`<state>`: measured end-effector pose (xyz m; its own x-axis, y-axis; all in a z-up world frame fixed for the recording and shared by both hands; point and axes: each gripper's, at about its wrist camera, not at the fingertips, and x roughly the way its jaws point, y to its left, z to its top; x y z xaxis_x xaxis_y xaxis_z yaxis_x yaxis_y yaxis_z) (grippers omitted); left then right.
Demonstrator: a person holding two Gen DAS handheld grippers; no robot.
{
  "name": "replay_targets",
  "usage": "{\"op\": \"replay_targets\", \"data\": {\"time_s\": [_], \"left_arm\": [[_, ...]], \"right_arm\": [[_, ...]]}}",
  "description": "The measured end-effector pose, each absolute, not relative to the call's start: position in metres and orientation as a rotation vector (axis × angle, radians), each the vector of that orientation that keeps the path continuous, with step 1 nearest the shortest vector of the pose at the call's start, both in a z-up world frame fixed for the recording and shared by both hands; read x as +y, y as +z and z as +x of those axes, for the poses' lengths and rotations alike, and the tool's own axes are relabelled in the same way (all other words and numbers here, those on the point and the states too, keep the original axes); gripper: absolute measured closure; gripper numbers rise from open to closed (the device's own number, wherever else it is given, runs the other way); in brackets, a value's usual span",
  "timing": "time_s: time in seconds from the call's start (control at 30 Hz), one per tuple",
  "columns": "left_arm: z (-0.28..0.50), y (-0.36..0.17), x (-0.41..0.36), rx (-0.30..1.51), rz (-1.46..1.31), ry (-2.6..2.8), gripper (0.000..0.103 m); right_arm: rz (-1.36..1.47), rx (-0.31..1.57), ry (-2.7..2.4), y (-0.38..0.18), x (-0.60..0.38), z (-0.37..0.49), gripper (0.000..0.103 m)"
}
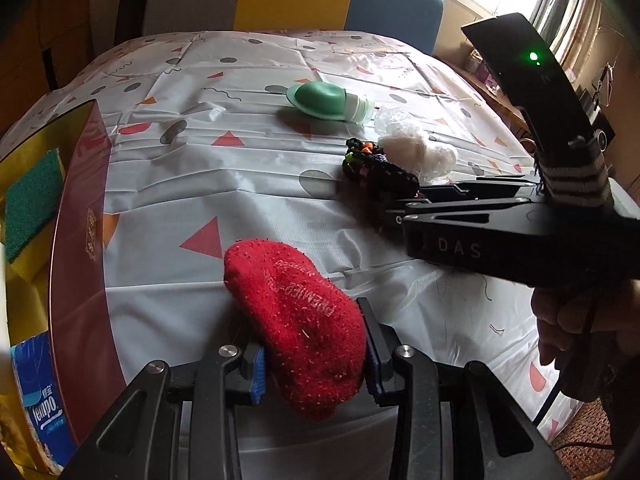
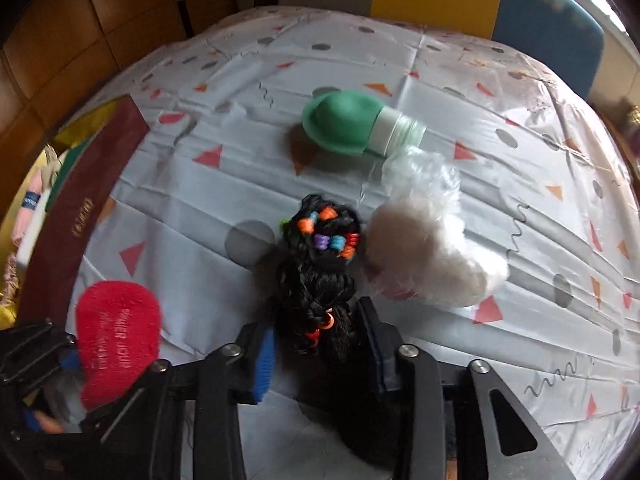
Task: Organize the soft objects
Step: 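Lift the red hat with the left tool while the right tool grasps the black beaded hair piece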
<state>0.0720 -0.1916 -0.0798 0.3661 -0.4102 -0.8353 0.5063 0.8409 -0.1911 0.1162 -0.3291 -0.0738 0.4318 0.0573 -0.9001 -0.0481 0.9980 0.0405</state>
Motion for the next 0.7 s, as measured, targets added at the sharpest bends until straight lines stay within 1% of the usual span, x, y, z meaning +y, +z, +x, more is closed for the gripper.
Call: {"op": "replay_targets", "data": {"time_s": [0.1, 0.27, 0.43, 0.53, 0.7], "left_arm": [[0.072, -0.08, -0.19, 1.037, 0.1, -0.597, 0.065], [0.07, -0.081, -0.19, 1.024, 0.1, -0.593, 0.065], [0.067, -0.08, -0.194, 1.006, 0.131, -0.581, 0.065], [0.067, -0.08, -0.196, 1.006, 0.141, -0.57, 0.065], [0.063, -0.078, -0.2, 1.001, 0.17, -0.548, 0.068]], "right_arm": [[0.029, 1.157, 0.109, -0.069, -0.326, 0.102, 0.071], [0.014, 1.191, 0.139, -0.07, -0.317, 0.049, 0.07], [0.088, 1.117, 0.126, -0.074, -0.327, 0.021, 0.069], [0.04, 1.085, 0.136, -0.075, -0.323, 0.016, 0.067], [0.015, 1.057, 0.146, -0.075, -0.322, 0.01, 0.066]]}}
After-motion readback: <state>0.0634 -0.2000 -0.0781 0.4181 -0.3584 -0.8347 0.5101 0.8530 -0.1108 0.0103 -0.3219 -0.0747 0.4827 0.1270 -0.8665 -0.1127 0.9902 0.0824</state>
